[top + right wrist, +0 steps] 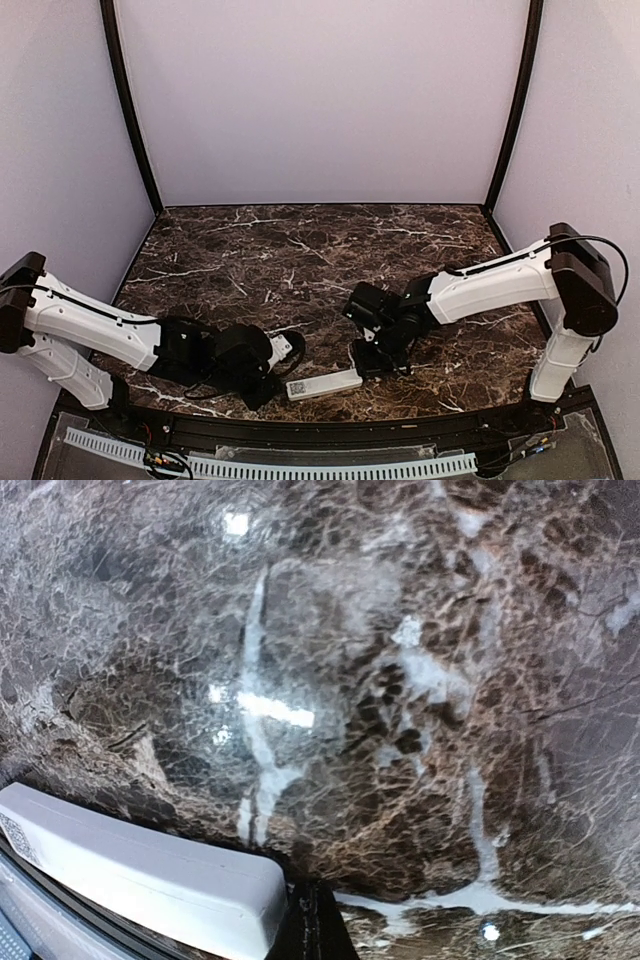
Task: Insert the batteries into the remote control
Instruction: Load the battery cover onto the remote control without the battery cover, then pick up the remote control from the center of the board.
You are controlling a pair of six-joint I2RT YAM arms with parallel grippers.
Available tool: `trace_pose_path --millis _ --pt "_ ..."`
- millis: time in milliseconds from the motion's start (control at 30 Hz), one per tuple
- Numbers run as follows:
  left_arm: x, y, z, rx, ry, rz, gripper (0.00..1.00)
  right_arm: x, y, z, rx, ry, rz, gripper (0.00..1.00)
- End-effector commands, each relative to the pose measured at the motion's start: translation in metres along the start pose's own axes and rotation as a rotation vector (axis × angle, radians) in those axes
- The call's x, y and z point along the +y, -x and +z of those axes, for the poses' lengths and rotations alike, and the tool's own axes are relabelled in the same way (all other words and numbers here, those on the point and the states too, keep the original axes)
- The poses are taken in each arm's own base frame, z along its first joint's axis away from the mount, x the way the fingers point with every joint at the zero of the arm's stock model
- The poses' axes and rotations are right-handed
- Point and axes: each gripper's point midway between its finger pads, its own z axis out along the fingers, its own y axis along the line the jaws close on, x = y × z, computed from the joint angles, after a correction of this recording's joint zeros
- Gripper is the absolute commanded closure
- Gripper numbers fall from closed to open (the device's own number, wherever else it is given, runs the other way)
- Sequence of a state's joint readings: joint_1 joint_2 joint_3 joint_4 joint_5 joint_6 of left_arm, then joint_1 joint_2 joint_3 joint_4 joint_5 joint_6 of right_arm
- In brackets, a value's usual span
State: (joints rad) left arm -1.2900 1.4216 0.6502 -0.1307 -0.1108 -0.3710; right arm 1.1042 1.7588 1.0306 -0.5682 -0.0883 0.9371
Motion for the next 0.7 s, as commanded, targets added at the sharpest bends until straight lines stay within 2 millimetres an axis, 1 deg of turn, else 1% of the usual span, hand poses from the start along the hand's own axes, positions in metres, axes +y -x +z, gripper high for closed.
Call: trace_pose_path --millis 0,67,100,133,167,200,233,267,300,333,367,400,433,467,500,533,567,600,667 --pt "0.013 -0.007 -0.010 0.001 0.057 -0.010 0.82 -0.040 0.000 -0.003 0.012 -0.121 -0.013 1.00" --pt "0.016 -0.004 -0.016 -0.009 0.074 -0.017 0.82 -0.051 0.005 -0.017 0.003 -0.151 -0.033 0.97" --pt "0.019 -0.002 -0.021 -0.017 0.092 -0.020 0.81 -0.055 0.012 -0.027 -0.027 -0.170 -0.066 0.94" --pt "0.022 0.003 -0.025 -0.034 0.111 -0.027 0.79 -0.056 0.017 -0.037 -0.046 -0.183 -0.108 0.89" --pt "0.024 0.005 -0.032 -0.050 0.118 -0.031 0.77 -0.052 0.025 -0.049 -0.081 -0.181 -0.172 0.81" --pt "0.029 0.010 -0.037 -0.072 0.142 -0.041 0.70 -0.042 0.035 -0.062 -0.120 -0.160 -0.238 0.70" --pt "0.032 0.015 -0.047 -0.102 0.148 -0.052 0.65 -0.029 0.042 -0.072 -0.153 -0.128 -0.349 0.56" --pt "0.037 0.023 -0.057 -0.149 0.165 -0.073 0.56 -0.009 0.047 -0.082 -0.187 -0.077 -0.466 0.41" --pt "0.042 0.026 -0.063 -0.168 0.178 -0.087 0.52 0.015 0.048 -0.091 -0.226 -0.017 -0.604 0.31" --pt "0.047 0.034 -0.076 -0.221 0.190 -0.110 0.43 0.041 0.043 -0.098 -0.259 0.051 -0.758 0.27" --pt "0.052 0.037 -0.082 -0.243 0.204 -0.125 0.40 0.064 0.035 -0.104 -0.297 0.114 -0.918 0.25" --pt "0.057 0.045 -0.096 -0.300 0.216 -0.145 0.33 0.083 0.026 -0.106 -0.330 0.163 -1.056 0.22" --pt "0.062 0.049 -0.103 -0.330 0.227 -0.160 0.31 0.098 0.018 -0.105 -0.348 0.207 -1.179 0.21" --pt "0.068 0.055 -0.117 -0.384 0.243 -0.178 0.26 0.110 0.011 -0.104 -0.357 0.254 -1.275 0.20" --pt "0.073 0.057 -0.123 -0.410 0.255 -0.192 0.24 0.119 0.005 -0.100 -0.355 0.293 -1.349 0.20" --pt "0.078 0.062 -0.135 -0.456 0.266 -0.206 0.21 0.125 0.002 -0.093 -0.342 0.318 -1.408 0.20" --pt "0.083 0.063 -0.139 -0.474 0.277 -0.211 0.20 0.130 -0.001 -0.086 -0.324 0.331 -1.450 0.20" --pt "0.086 0.066 -0.146 -0.505 0.282 -0.219 0.17 0.133 -0.002 -0.075 -0.296 0.330 -1.481 0.21" --pt "0.092 0.068 -0.152 -0.530 0.296 -0.221 0.16 0.135 -0.002 -0.055 -0.233 0.317 -1.520 0.22"
